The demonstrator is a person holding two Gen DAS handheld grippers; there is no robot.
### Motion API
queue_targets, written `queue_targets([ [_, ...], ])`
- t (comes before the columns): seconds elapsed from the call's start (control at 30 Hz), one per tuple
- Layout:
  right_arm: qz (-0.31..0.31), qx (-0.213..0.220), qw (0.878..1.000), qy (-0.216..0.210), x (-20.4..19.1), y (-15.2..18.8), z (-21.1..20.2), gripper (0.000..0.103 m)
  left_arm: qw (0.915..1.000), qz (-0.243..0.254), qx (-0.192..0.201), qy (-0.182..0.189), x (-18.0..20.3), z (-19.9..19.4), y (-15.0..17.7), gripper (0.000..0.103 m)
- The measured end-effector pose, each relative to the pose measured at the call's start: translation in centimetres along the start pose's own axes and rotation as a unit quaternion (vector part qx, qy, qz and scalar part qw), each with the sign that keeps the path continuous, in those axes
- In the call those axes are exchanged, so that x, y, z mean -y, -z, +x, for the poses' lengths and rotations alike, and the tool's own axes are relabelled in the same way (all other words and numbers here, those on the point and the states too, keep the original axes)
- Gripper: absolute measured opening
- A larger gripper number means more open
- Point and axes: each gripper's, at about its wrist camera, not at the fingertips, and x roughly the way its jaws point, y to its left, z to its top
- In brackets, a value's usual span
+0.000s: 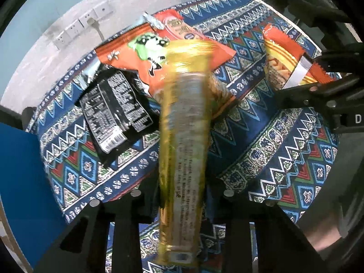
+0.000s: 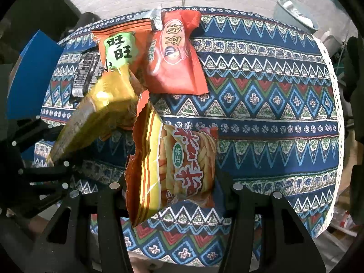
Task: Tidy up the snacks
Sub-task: 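Lift the gold bar and orange chip bag and carry both over the box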
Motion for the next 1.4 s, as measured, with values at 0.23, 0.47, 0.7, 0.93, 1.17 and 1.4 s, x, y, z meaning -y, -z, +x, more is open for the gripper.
queue_targets([
  [0.23,-0.004,0.008,1.000,0.003,-0.9,-0.2,-0.1,0.052,0.9997,-0.012,0.022,-0.007,-0.8,-2.0,0.4,0.032],
  [0.47,-0.016,0.025,1.000,0.007,-2.2,-0.5,-1.0,0.052,0.9989,-0.021,0.038,-0.016,-1.9,-4.8,1.4,0.032],
  [0.7,-0.031,0.052,0.998,0.004,-4.1,-1.0,-2.6,0.052,0.9970,-0.053,0.050,-0.025,-4.0,-7.0,1.9,0.032],
  [0.93,-0.049,0.079,0.996,0.009,-5.8,-1.4,-4.4,0.052,0.9938,-0.070,0.074,-0.045,-5.9,-9.4,2.6,0.032],
  [1.17,-0.073,0.099,0.992,0.002,-8.6,-2.2,-5.7,0.052,0.9898,-0.090,0.093,-0.059,-8.1,-11.7,3.2,0.032],
  [1.4,-0.095,0.115,0.989,-0.015,-11.7,-3.2,-6.9,0.052,0.9839,-0.113,0.118,-0.073,-10.1,-14.3,3.9,0.032],
])
